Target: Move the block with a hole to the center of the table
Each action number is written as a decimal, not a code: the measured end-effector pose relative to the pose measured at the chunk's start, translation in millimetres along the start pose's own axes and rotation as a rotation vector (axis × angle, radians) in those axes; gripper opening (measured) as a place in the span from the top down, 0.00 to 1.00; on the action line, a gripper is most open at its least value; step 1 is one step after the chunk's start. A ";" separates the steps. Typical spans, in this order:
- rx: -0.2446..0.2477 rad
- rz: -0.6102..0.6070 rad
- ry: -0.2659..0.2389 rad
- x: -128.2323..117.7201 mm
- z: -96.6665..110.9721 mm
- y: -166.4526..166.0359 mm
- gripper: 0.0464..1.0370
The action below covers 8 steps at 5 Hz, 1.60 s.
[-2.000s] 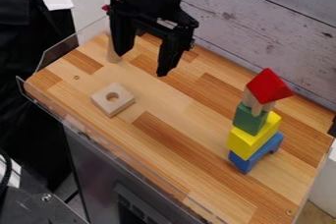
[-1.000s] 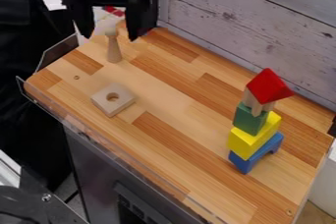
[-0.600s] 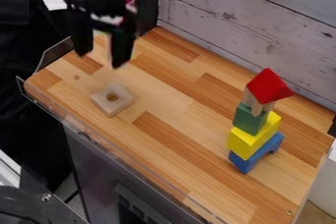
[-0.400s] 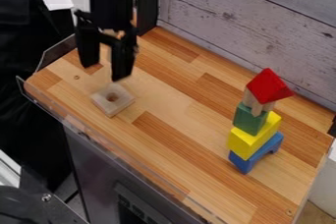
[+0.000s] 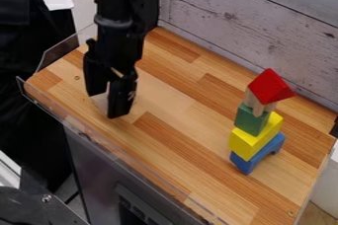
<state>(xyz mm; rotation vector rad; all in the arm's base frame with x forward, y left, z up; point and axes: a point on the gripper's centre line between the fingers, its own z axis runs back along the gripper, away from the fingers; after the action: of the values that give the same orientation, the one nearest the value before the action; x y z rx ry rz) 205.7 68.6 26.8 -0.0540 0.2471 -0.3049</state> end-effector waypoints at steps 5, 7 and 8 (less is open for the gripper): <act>0.104 0.090 -0.010 14.1 -2.0 22.1 0.04; 0.105 0.188 -0.028 13.9 -3.7 24.9 0.04; 0.102 0.203 -0.031 17.3 -4.8 28.0 0.04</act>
<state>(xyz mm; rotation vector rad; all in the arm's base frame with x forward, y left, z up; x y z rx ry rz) 228.6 90.0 15.6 0.0671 0.2044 -0.1142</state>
